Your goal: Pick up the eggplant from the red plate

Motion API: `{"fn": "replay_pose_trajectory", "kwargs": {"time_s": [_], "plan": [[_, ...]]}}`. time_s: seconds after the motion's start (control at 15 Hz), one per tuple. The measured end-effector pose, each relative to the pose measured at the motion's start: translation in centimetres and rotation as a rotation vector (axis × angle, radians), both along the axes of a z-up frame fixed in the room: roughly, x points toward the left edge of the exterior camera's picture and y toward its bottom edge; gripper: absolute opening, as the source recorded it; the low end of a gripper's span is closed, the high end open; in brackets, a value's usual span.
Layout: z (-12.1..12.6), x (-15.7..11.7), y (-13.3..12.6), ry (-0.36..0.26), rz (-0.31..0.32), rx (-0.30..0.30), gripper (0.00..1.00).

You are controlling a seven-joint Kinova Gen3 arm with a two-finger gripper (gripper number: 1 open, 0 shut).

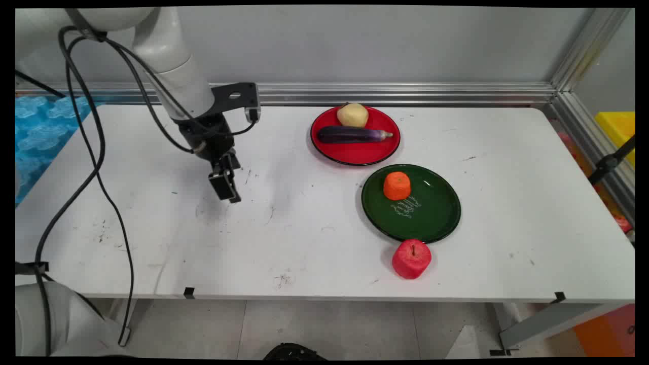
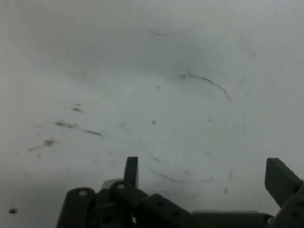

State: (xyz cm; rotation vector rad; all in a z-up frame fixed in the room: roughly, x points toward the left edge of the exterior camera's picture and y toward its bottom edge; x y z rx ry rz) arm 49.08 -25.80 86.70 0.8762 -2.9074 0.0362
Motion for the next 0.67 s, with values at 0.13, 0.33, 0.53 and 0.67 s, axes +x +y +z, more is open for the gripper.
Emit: {"fn": "replay_pose_trajectory", "kwargs": {"time_s": [0.13, 0.33, 0.53, 0.67], "plan": [[0.0, -0.1, -1.0, 0.007, 0.017, -0.024, 1.00], [-0.1, -0.5, -3.2, 0.023, 0.029, -0.072, 1.00], [-0.1, -1.2, -5.9, 0.043, 0.031, -0.124, 1.00], [-0.2, -1.8, -7.8, 0.059, 0.028, -0.160, 1.00]]}}
